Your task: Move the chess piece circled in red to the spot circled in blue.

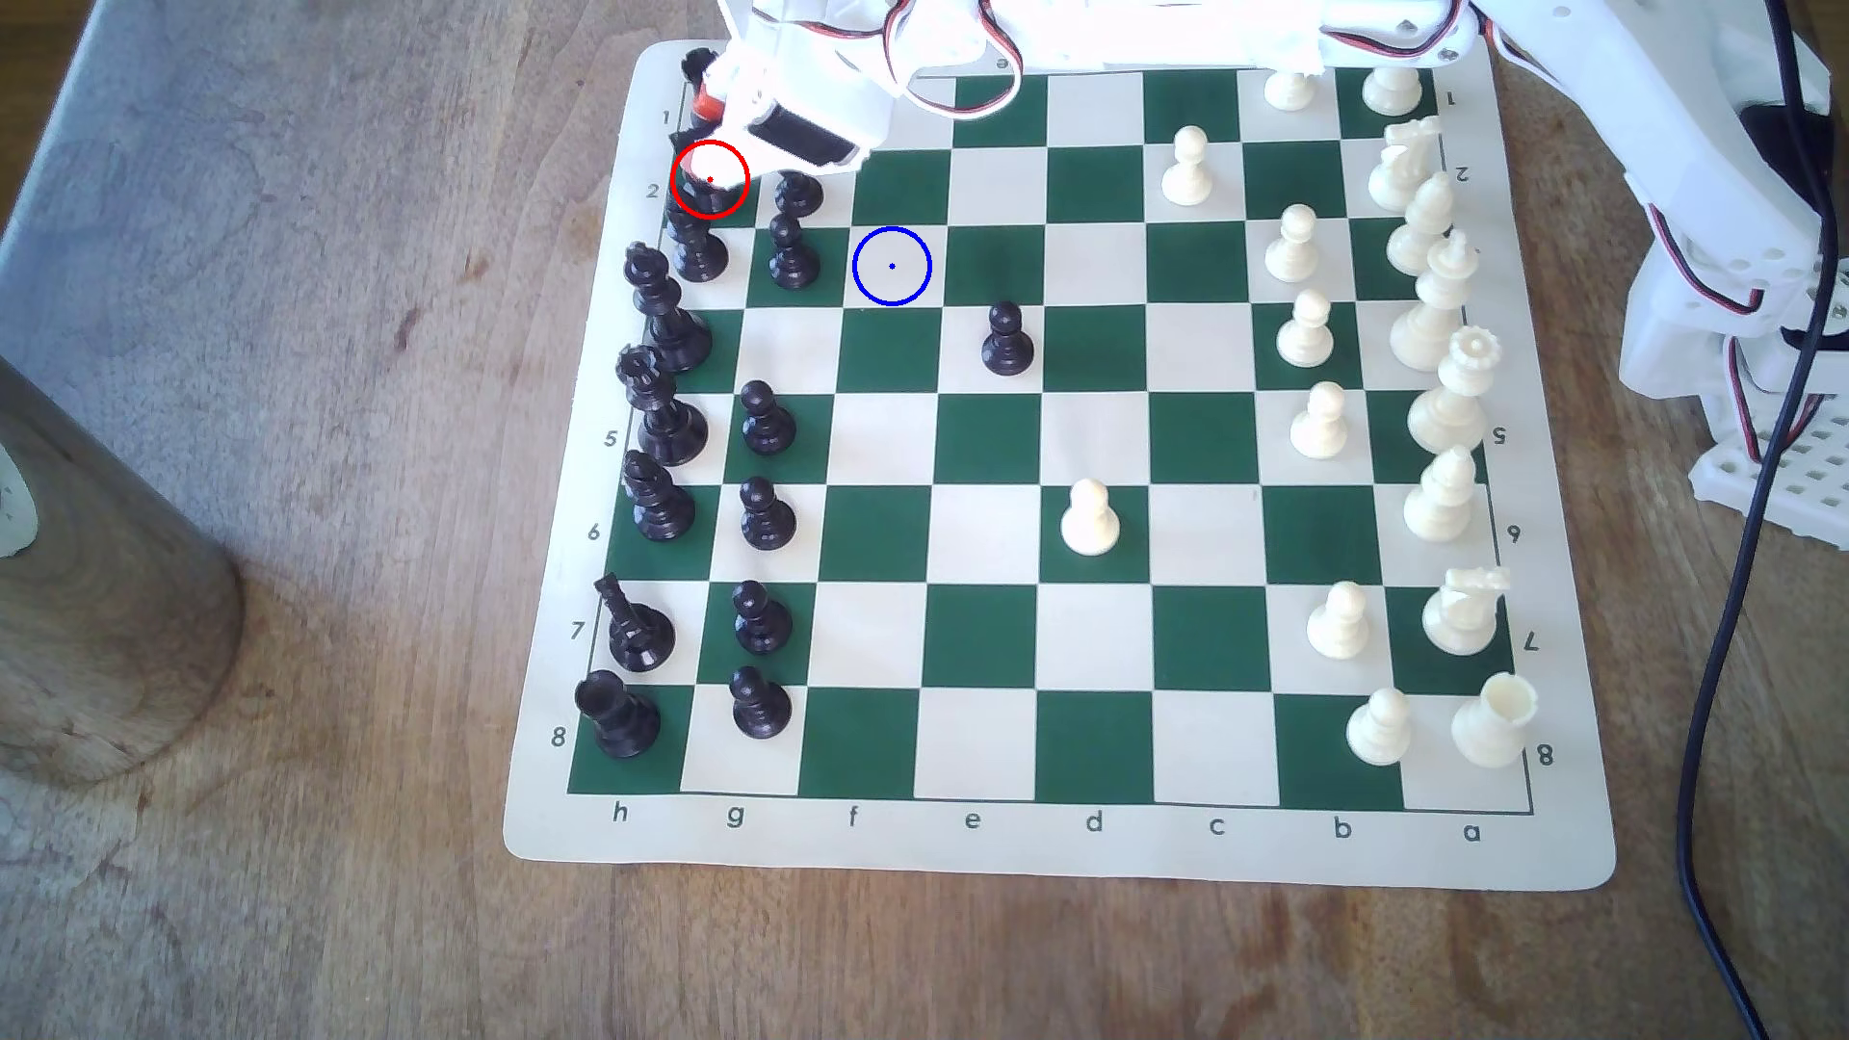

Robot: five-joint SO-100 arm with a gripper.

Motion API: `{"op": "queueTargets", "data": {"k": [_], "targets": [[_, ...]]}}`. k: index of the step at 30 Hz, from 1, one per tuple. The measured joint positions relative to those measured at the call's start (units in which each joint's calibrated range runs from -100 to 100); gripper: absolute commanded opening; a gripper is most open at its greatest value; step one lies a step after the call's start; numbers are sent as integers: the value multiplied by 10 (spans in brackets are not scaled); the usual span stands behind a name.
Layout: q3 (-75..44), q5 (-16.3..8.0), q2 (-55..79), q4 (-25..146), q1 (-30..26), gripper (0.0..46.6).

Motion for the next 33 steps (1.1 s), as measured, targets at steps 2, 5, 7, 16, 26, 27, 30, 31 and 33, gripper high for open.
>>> {"op": "queueTargets", "data": {"k": [2, 5, 7, 16, 26, 27, 30, 31, 33], "targets": [[0, 0, 0, 0, 0, 55], [0, 0, 0, 0, -4, 46], [0, 0, 0, 2, -6, 44], [0, 0, 0, 22, -9, 5], [-15, -3, 1, 32, -8, 5], [-17, -3, 2, 32, -8, 5], [-35, -5, 7, 32, -9, 5], [-49, -5, 8, 32, -9, 5], [-61, -4, 8, 32, -7, 5]]}}
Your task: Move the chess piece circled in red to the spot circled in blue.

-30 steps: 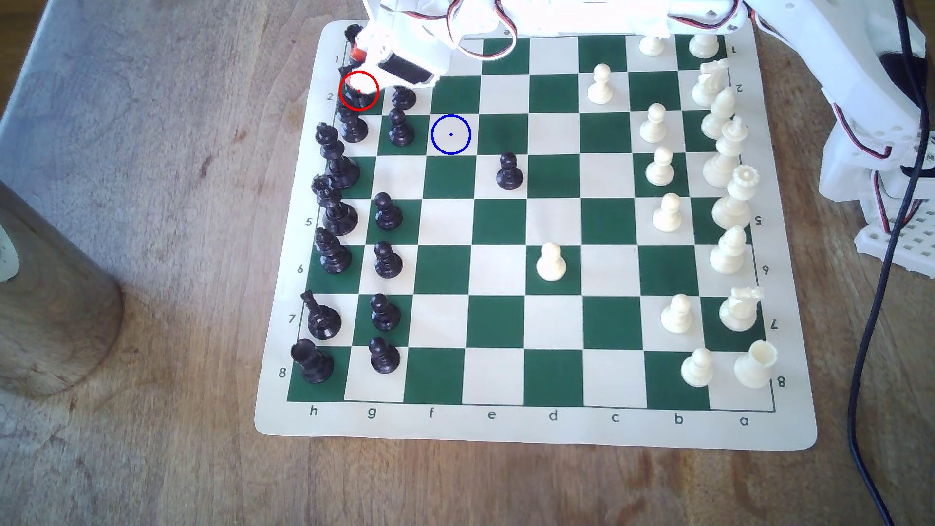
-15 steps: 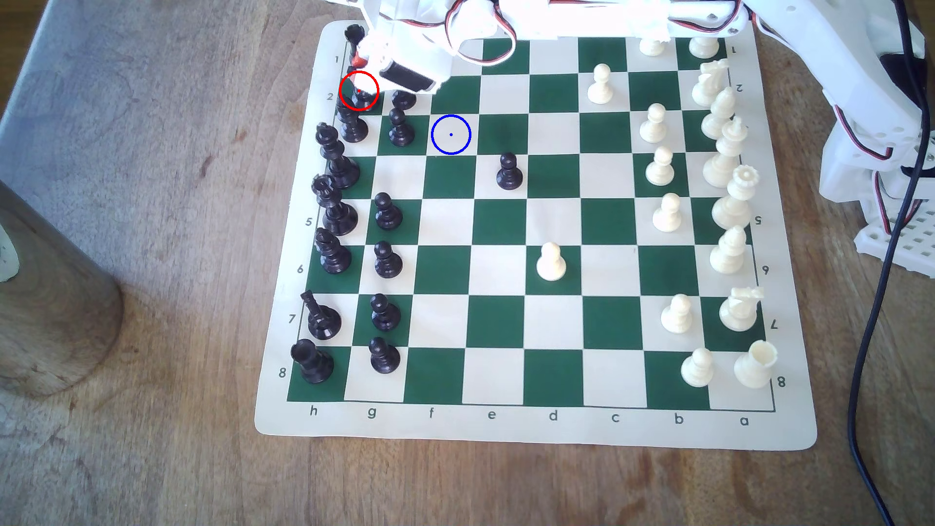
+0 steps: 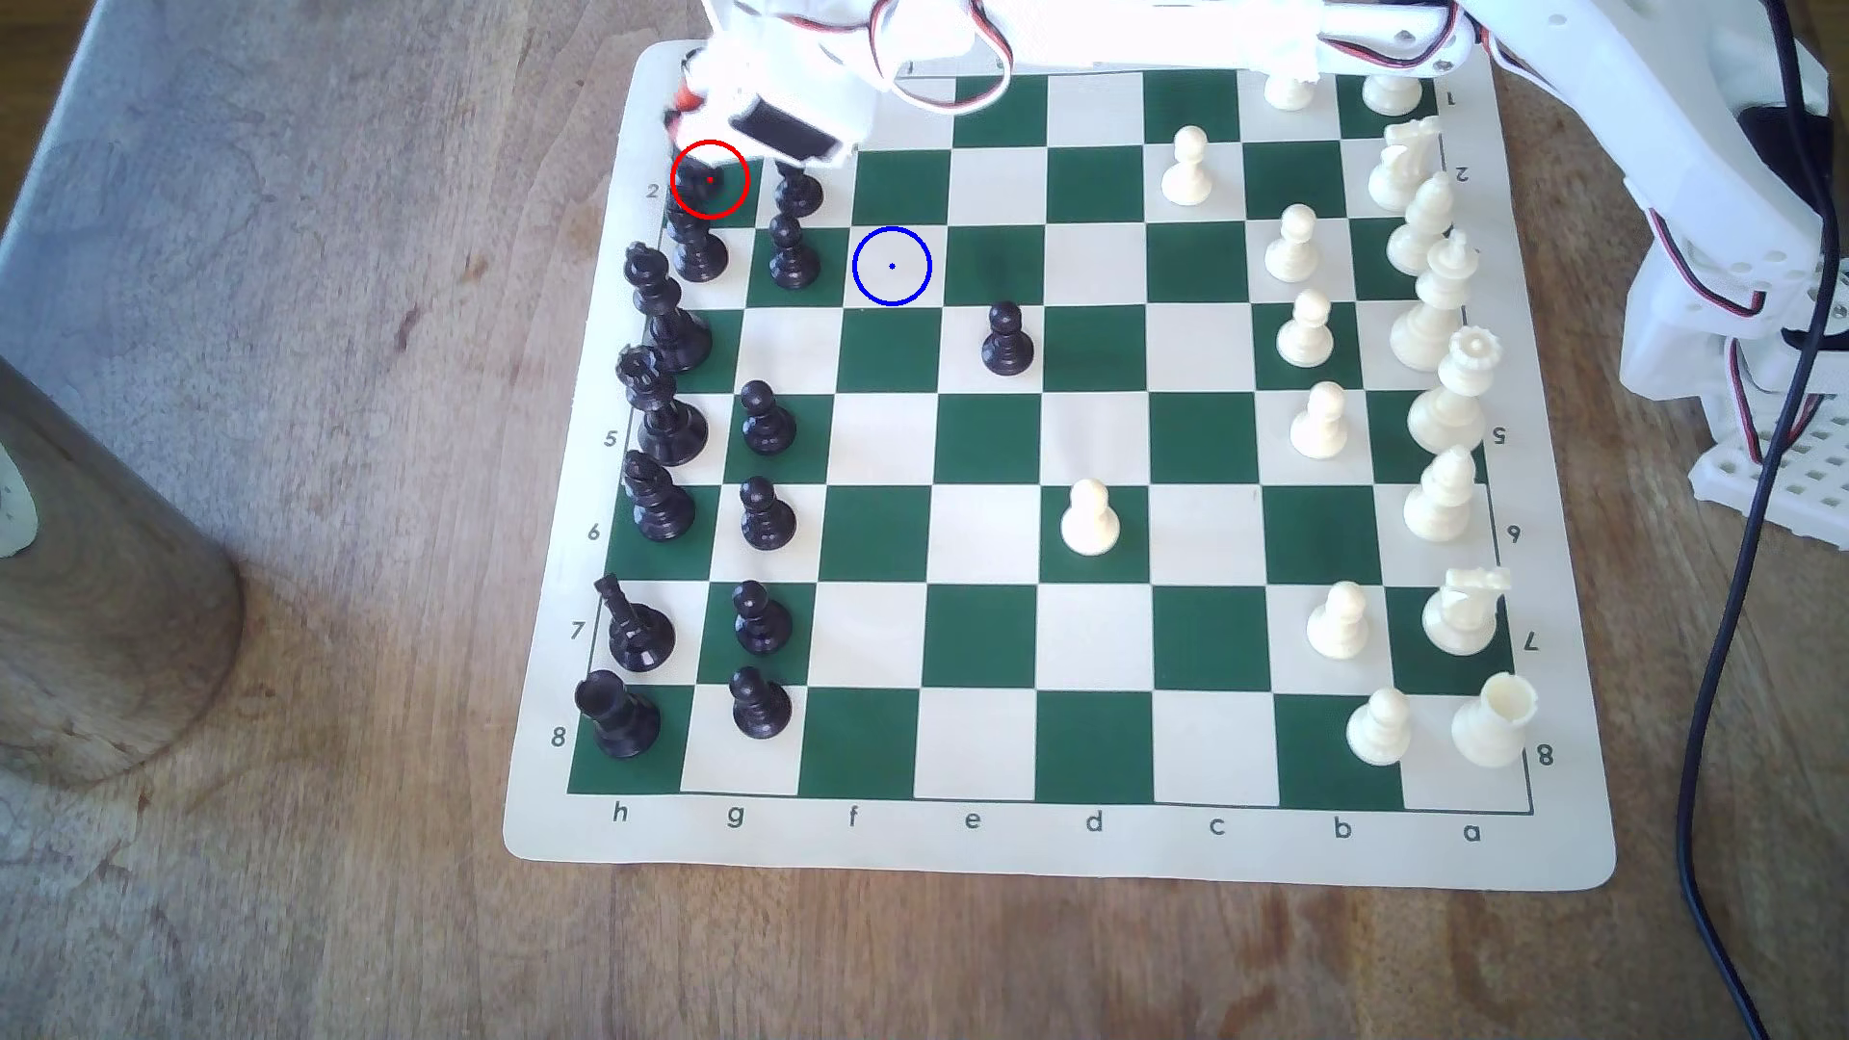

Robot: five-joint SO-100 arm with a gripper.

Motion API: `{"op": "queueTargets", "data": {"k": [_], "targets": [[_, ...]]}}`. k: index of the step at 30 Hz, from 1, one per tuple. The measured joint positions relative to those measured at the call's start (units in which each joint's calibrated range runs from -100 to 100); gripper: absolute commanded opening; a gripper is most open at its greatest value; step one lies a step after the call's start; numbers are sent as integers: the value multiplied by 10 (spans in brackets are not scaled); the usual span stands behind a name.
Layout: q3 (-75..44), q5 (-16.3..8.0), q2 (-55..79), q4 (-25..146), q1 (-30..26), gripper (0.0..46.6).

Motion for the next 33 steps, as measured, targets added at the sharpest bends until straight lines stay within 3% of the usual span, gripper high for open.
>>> {"op": "queueTargets", "data": {"k": [10, 17, 29, 33], "targets": [[-7, 4, -23, 21, 20, 5], [61, 4, -186, 45, 19, 5], [504, -17, -515, 35, -14, 5], [588, -26, -559, 27, -24, 5]]}}
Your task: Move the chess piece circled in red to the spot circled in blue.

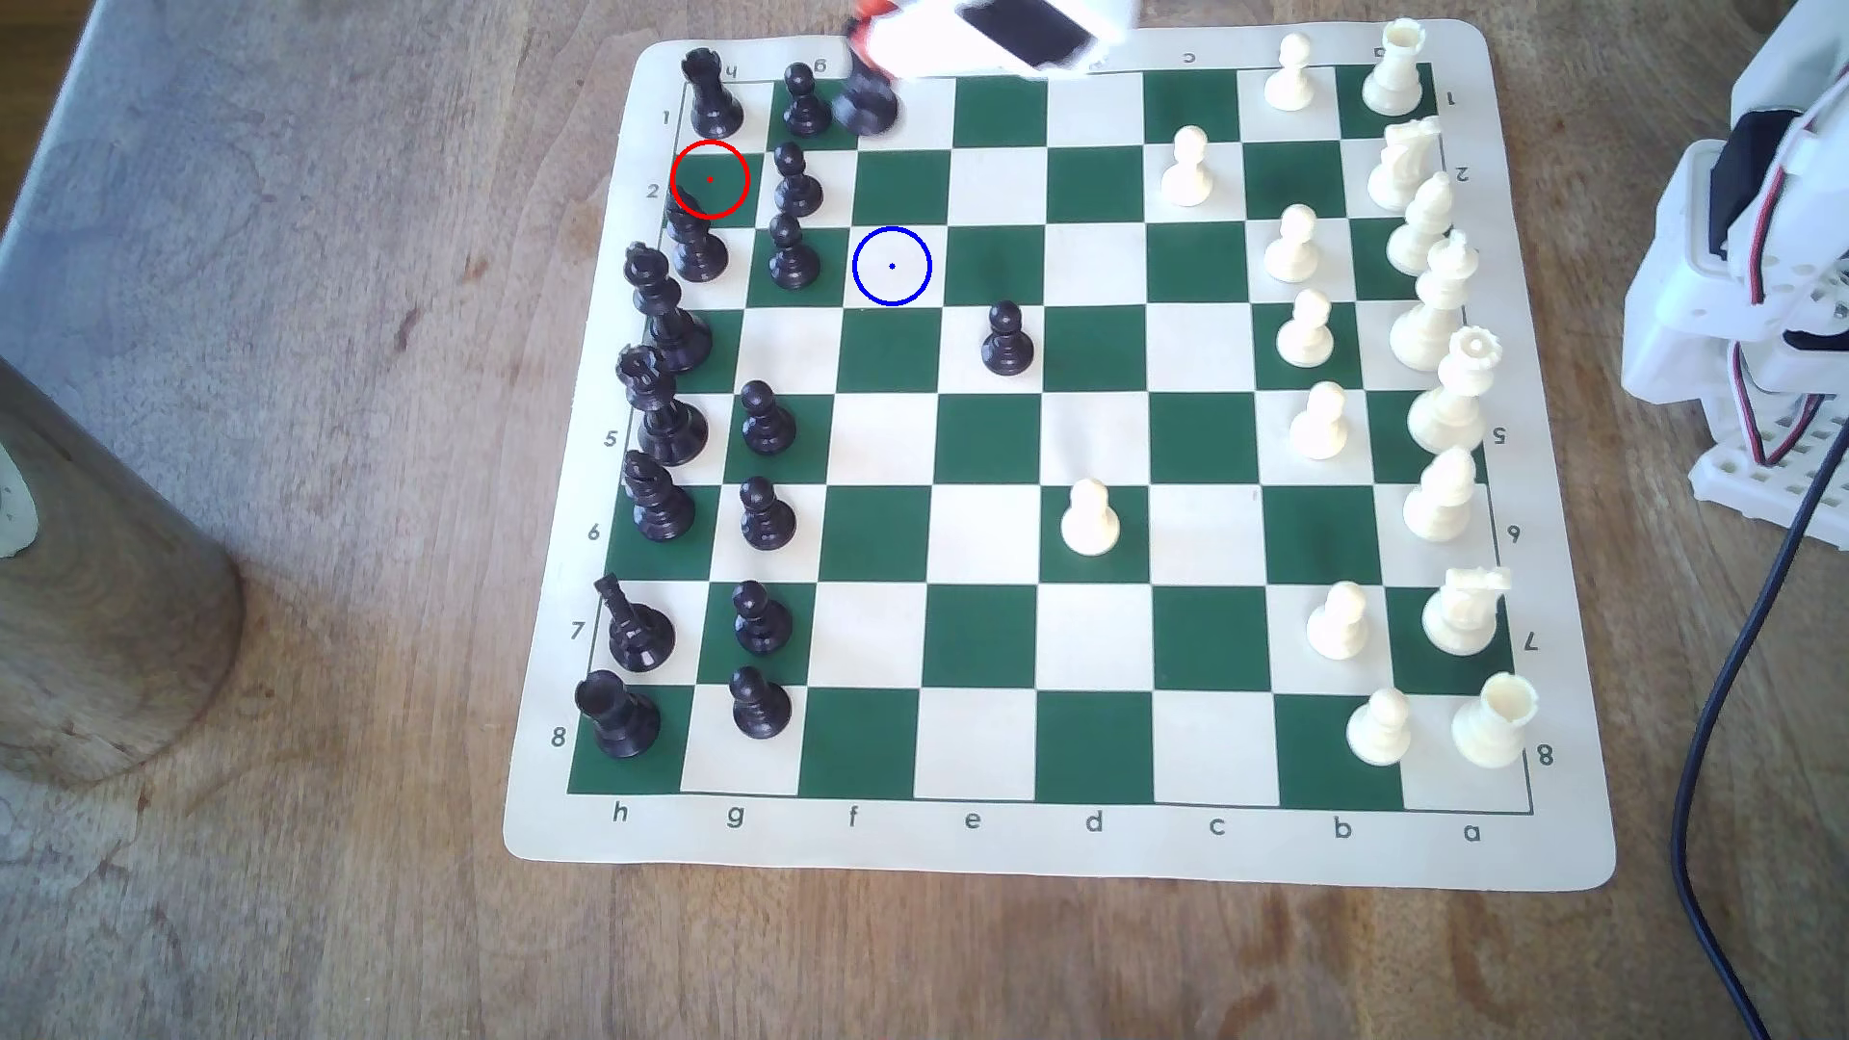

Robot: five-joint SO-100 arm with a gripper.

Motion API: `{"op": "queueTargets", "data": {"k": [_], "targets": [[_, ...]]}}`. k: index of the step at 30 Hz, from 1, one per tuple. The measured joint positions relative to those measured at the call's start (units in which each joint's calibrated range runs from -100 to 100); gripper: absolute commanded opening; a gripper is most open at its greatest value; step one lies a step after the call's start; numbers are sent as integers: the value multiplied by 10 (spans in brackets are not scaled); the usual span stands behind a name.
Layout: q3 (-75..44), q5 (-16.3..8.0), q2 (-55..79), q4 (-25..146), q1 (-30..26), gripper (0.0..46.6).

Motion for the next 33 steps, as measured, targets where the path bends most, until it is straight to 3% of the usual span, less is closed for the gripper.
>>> {"op": "queueTargets", "data": {"k": [10, 33], "targets": [[56, -10, -3, -49, -21, 5], [55, -10, 158, -119, -13, 5]]}}
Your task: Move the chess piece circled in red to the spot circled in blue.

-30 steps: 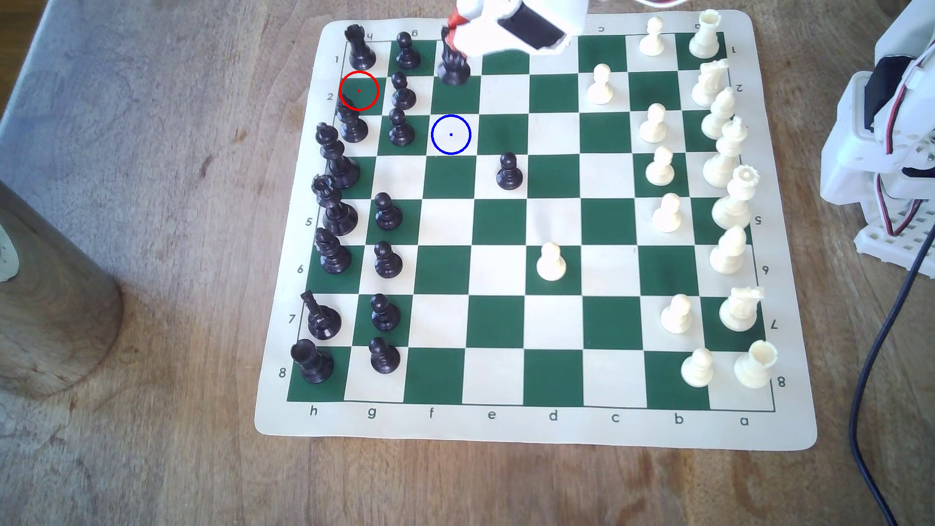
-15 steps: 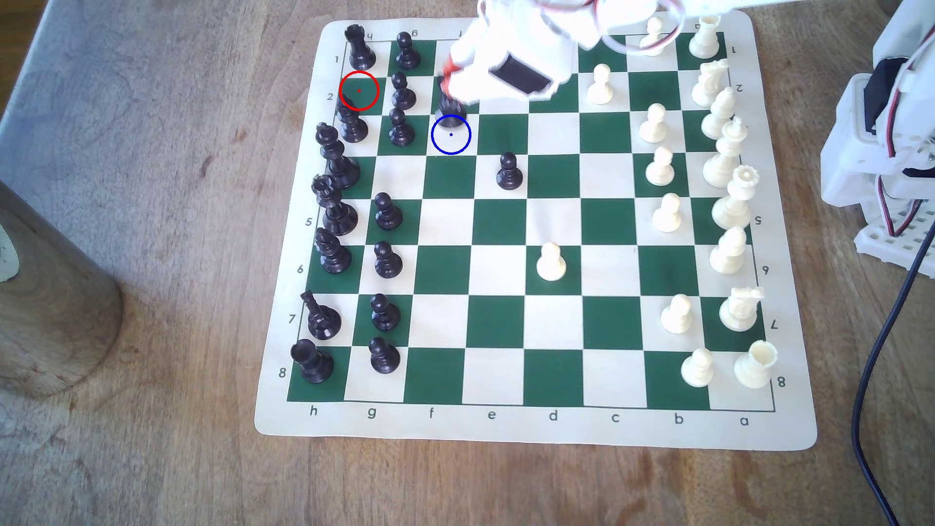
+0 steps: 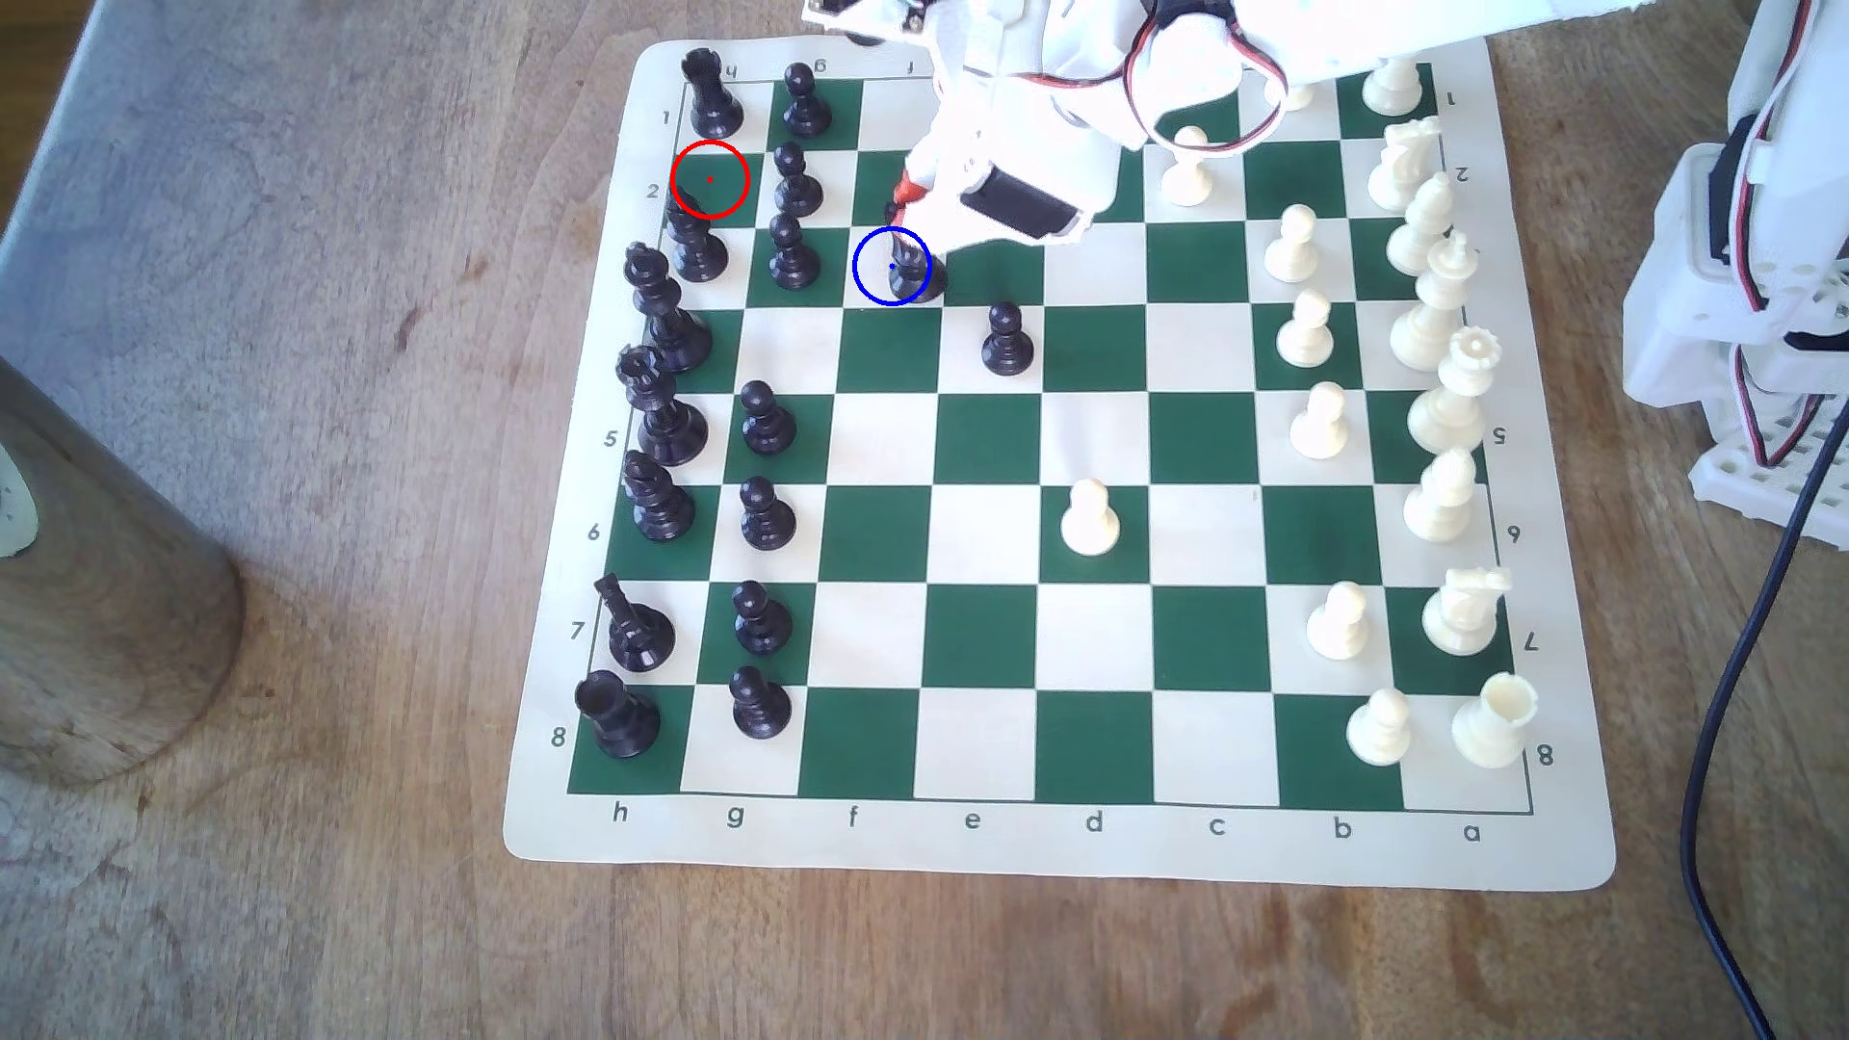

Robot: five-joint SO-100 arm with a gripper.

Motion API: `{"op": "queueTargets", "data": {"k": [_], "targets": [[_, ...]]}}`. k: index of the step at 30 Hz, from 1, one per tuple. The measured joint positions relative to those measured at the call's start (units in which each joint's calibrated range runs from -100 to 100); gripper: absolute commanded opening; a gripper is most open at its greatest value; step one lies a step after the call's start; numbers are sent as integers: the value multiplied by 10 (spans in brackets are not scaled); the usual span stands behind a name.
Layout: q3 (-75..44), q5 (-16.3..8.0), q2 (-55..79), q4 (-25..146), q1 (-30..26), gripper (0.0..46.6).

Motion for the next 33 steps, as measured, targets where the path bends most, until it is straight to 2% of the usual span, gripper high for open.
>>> {"op": "queueTargets", "data": {"k": [27, 30, 33], "targets": [[-70, 14, 71, -11, 15, 5], [-70, 16, 72, -15, 15, 21], [-70, 16, 72, -15, 15, 87]]}}
